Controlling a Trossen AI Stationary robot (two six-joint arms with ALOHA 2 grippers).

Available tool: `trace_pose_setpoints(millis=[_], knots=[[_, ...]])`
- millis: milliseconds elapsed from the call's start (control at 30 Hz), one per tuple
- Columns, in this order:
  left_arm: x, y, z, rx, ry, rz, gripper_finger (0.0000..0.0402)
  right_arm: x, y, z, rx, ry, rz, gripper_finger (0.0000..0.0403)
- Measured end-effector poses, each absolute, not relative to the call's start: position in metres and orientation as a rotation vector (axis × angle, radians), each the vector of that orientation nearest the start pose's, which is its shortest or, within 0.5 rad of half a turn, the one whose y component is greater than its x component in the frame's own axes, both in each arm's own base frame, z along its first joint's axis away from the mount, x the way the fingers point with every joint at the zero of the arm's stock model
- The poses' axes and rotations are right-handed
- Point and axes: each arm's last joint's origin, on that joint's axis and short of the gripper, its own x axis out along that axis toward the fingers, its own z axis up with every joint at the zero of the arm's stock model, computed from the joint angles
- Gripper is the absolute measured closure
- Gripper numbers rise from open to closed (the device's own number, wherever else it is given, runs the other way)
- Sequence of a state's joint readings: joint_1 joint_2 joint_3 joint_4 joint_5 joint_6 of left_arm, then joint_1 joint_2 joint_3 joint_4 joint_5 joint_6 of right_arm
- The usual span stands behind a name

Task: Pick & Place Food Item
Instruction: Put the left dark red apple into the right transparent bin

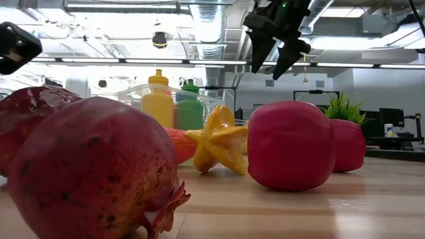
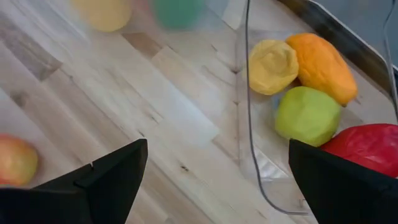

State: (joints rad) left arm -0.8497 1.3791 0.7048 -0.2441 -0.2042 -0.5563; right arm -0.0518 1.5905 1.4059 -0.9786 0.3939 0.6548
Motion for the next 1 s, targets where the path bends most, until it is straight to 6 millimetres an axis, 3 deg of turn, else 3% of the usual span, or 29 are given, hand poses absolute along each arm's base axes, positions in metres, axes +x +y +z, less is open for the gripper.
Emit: trace_pose_setpoints(millis=[300, 567, 833, 1000], knots=[[0.18, -0.195, 0.158, -0.014, 0.921, -0.361, 0.0124, 0.315, -0.01, 0.295, 0.387, 0.959, -0.726, 0.0023], [0.169, -0.187, 0.126, -0.053, 1.006, -0.354, 0.0123, 0.314, 0.015, 0.295, 0.379, 0.952, -0.682, 0.0023], [0.164, -0.181, 0.119, -0.053, 1.049, -0.345, 0.0126, 0.313, 0.036, 0.295, 0.375, 0.927, -0.672, 0.0023], [0.162, -0.18, 0.121, -0.086, 1.068, -0.347, 0.0161, 0.31, 0.053, 0.296, 0.388, 0.894, -0.673, 0.0023]])
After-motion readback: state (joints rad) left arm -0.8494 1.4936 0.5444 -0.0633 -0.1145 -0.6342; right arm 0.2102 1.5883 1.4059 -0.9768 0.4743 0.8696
